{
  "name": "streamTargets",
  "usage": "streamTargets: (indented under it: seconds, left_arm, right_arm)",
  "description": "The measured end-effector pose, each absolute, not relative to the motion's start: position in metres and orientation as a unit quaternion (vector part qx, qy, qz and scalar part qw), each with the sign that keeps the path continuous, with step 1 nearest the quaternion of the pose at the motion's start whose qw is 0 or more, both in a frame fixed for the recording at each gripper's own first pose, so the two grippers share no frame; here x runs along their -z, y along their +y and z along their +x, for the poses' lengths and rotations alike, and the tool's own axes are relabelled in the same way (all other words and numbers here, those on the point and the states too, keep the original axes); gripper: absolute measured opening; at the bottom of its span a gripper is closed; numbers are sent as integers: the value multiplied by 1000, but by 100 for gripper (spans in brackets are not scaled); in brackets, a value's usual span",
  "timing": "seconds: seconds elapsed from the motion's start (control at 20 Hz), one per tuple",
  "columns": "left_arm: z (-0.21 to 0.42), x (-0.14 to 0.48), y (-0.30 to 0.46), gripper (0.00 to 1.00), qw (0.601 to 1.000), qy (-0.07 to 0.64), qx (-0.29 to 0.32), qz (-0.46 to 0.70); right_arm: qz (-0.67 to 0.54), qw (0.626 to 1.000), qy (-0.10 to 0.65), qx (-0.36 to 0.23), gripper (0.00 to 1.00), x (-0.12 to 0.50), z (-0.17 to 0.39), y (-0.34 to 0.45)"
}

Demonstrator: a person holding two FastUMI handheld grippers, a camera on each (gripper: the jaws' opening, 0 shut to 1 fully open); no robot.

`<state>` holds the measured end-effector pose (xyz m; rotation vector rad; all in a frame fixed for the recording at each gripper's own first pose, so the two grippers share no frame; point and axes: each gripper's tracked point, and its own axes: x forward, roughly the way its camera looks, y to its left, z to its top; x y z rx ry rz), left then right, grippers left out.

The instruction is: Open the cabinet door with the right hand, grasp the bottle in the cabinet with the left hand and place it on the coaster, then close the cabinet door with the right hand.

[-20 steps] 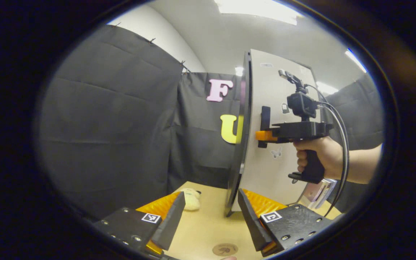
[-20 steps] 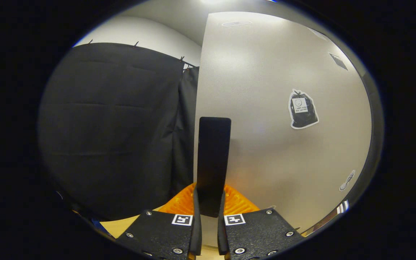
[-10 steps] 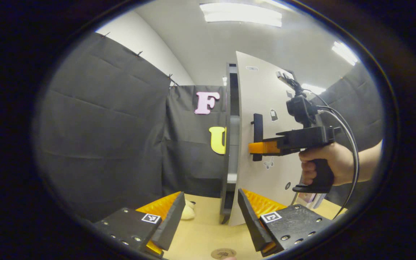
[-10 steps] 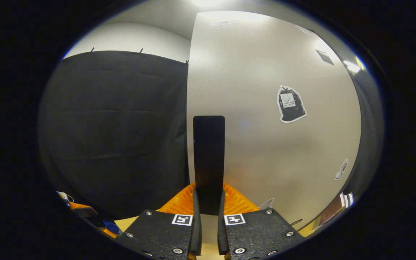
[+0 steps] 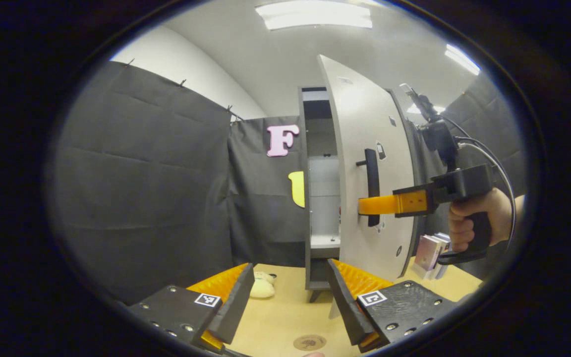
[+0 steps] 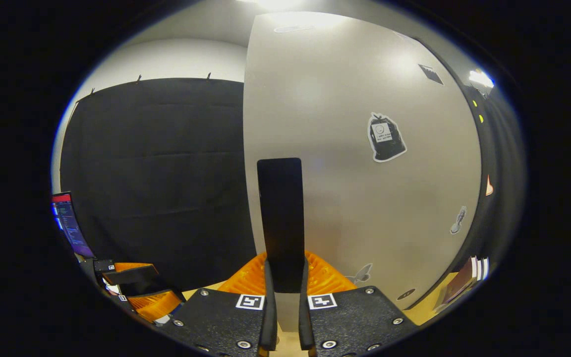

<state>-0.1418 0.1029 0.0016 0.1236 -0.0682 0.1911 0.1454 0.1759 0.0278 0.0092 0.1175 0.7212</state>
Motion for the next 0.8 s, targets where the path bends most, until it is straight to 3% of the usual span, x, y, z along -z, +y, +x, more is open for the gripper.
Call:
streamTargets:
  seconds: [0.35,0.8]
  left_arm:
    - [-143,-1,96,84,992,-28,-89,81]
    - [-133,5,74,85,994,-17,-69,80]
  right_arm:
    - [12,935,65,-349,18,-27,147,161]
    - [37,952,69,-295,17,-28,149,147]
